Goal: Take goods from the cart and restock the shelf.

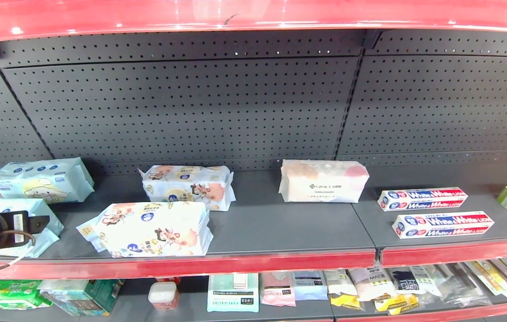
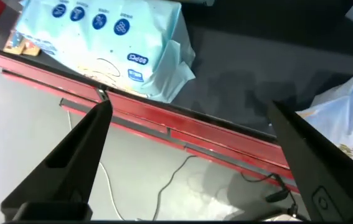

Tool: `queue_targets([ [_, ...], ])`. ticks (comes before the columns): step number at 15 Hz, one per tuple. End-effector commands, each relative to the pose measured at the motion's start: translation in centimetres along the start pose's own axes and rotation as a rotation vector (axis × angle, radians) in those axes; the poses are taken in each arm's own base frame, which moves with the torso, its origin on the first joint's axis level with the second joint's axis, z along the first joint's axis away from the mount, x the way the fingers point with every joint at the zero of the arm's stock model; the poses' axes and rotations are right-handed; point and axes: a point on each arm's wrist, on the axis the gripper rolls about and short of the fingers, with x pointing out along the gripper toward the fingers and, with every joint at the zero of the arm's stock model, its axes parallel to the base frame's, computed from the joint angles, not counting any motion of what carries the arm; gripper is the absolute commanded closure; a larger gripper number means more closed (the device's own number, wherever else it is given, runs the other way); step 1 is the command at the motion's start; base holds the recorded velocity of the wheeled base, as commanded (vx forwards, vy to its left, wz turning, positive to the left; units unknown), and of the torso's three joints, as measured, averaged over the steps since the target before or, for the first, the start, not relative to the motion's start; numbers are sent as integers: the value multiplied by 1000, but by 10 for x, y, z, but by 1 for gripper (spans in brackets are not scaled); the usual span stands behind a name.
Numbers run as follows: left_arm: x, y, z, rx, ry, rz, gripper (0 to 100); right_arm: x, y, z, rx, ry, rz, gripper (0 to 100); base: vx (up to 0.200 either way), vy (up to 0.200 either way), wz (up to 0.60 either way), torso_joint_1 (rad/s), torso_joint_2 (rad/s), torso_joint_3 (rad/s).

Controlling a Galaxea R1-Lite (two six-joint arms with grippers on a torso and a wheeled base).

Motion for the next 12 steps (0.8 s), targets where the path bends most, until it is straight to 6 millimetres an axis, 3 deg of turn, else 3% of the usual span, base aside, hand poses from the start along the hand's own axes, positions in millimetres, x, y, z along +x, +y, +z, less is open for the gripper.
queue_targets([
  [1,22,-7,-6,24,68,-7,0,0,0,0,0,3,1,0,0,0,0,0,0,0],
  [6,49,-30,-3,45,25,-57,0,0,0,0,0,1,1,0,0,0,0,0,0,0],
  [12,56,-52,-8,88,42,-115,0,0,0,0,0,1,1,0,0,0,0,0,0,0],
])
